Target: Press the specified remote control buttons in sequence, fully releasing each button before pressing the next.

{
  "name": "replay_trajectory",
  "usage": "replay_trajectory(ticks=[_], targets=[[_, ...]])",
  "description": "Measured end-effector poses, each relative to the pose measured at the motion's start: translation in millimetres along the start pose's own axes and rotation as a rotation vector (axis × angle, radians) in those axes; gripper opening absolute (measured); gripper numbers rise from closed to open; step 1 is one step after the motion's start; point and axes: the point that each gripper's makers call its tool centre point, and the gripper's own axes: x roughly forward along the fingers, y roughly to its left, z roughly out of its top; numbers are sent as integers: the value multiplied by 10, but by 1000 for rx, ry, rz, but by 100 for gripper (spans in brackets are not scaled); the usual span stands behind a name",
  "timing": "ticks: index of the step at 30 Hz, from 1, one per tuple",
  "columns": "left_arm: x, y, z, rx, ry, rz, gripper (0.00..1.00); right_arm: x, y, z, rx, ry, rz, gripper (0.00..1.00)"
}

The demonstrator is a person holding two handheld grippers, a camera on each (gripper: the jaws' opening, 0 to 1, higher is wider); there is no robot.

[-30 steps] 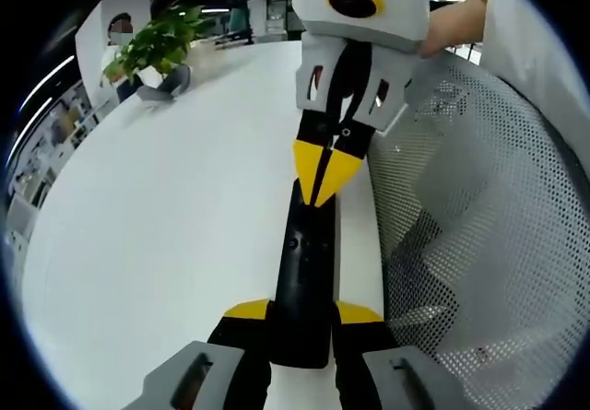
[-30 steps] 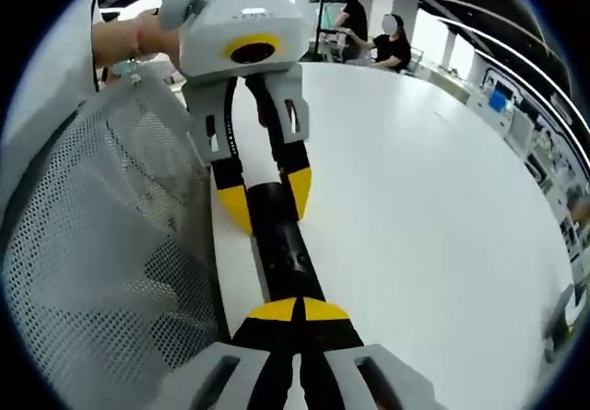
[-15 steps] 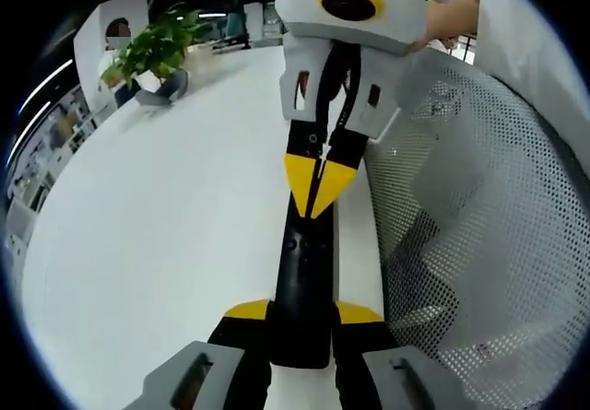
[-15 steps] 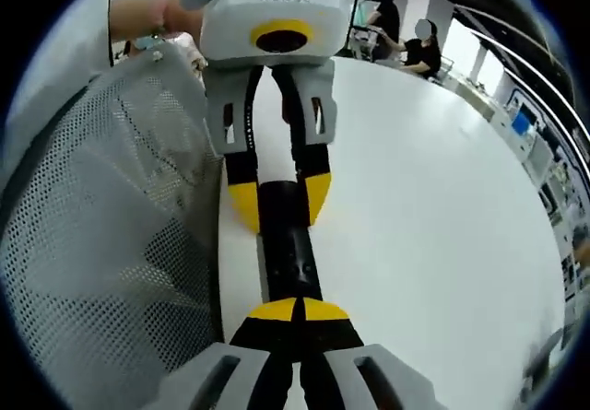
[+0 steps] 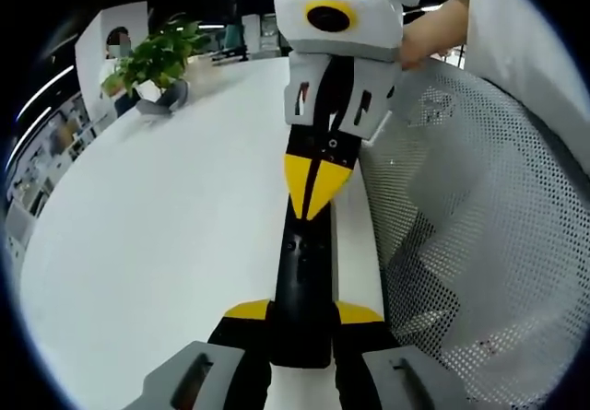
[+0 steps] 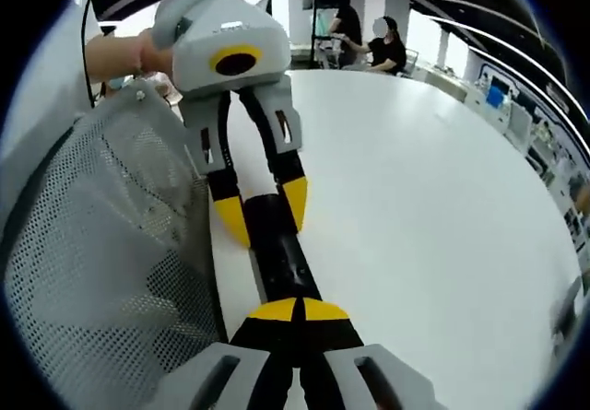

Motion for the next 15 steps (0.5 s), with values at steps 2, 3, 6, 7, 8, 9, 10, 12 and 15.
replay_trajectory(ticks=[2, 3, 6, 7, 8, 9, 10, 12, 15], targets=[[0, 1, 0, 0, 1, -4, 24, 5, -14, 17, -8, 11, 4, 0], [0, 1, 0, 2, 4, -6, 24, -5, -13, 28, 4, 10, 13, 0], [2, 1, 1, 0, 8, -5, 24, -4, 1, 53, 18, -4, 25, 0], [2, 1, 2, -2, 7, -4, 24, 7, -1, 44, 16, 1, 25, 0], [3, 1, 2, -3, 7, -3, 24, 30, -4, -8, 1, 34, 27, 0], [3, 0, 3, -3, 6, -3, 24, 28, -6, 30, -6, 14, 27, 0], [3, 0, 3, -4, 5, -3, 24, 24, -7, 27, 0, 23, 32, 0], [3, -1, 5, -6, 6, -3, 24, 28, -5, 23, -9, 28, 35, 0], [5, -2, 8, -4, 17, -4, 24, 39, -7, 30, -6, 55, 43, 0]])
